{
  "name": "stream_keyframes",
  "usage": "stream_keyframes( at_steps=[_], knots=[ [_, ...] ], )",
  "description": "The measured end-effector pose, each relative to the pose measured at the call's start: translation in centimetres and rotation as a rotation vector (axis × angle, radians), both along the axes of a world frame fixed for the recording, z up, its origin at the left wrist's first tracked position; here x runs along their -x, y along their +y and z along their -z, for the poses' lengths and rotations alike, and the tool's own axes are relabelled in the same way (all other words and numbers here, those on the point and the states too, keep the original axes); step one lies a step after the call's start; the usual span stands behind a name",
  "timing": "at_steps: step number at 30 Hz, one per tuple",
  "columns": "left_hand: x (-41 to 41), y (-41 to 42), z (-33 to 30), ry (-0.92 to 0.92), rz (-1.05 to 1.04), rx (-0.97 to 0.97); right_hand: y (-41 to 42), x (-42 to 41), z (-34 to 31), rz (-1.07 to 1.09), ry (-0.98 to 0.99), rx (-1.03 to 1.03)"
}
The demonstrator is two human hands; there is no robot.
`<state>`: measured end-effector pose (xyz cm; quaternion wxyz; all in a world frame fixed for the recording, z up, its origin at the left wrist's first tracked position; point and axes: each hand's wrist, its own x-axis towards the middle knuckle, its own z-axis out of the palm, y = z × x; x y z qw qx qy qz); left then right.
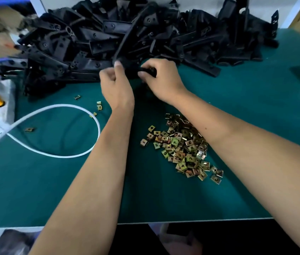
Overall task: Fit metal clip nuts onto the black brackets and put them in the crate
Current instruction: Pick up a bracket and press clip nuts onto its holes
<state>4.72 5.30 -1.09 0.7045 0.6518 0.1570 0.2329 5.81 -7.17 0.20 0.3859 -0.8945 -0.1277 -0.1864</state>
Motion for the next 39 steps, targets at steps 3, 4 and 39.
stream_keyframes(
  at_steps=[3, 4, 39],
  knots=[
    [0.5, -0.6, -0.1, -0.139, 0.169, -0.058, -0.1, 1.0, -1.1, -0.188, 0.036, -0.222],
    [0.8, -0.5, -0.3, -0.206, 0.195, -0.092, -0.2, 1.3, -1.4, -0.248, 0.066, -0.285],
    [1.7, -0.7, 0.1, -0.072, 0.304, -0.798, -8.9, 7.0, -1.1, -0.264, 0.230, 0.093]
  ],
)
